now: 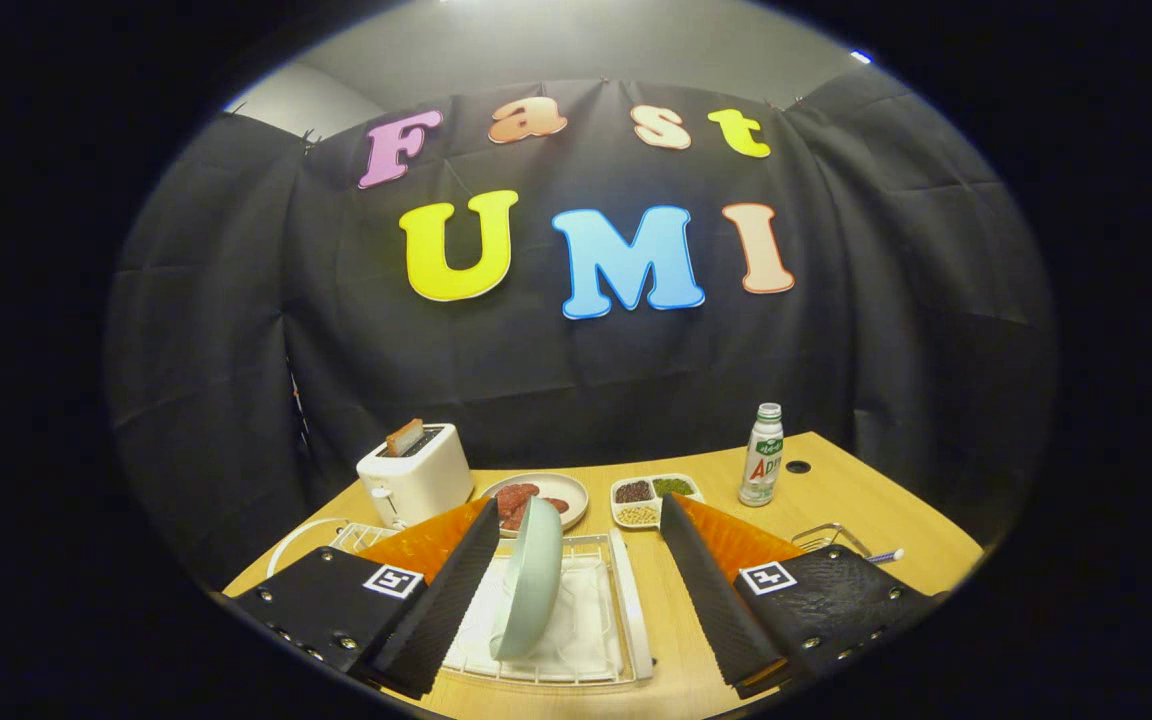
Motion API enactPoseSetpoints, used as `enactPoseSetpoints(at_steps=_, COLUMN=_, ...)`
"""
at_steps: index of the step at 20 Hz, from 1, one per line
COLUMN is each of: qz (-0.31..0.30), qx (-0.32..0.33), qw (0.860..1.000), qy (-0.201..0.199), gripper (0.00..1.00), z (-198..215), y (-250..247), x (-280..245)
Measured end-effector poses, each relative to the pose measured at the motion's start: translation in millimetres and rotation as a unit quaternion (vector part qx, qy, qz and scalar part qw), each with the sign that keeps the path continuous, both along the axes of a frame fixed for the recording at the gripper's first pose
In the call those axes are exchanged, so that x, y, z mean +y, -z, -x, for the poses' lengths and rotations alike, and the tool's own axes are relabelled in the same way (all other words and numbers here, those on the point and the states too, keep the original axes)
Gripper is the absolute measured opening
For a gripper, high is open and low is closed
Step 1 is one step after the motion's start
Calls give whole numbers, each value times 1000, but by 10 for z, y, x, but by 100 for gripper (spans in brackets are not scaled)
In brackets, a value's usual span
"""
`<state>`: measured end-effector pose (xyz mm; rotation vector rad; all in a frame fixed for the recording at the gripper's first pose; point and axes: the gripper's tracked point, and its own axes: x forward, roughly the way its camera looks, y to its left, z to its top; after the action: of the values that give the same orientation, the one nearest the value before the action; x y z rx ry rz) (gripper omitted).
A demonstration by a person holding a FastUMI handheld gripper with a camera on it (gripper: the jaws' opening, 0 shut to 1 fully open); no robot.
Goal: Take the plate from the dish rack, then take the spoon from the basket and place it into the plate.
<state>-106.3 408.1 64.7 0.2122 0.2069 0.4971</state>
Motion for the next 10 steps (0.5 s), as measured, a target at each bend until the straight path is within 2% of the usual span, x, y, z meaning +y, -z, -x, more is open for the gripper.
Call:
enactPoseSetpoints(at_steps=6, qz=8, qx=86, qw=996, qy=-11, gripper=99, z=-227, y=494, x=414)
enactPoseSetpoints(at_steps=10, qz=13, qx=135, qw=990, qy=-38, gripper=98, z=-257, y=750, x=661)
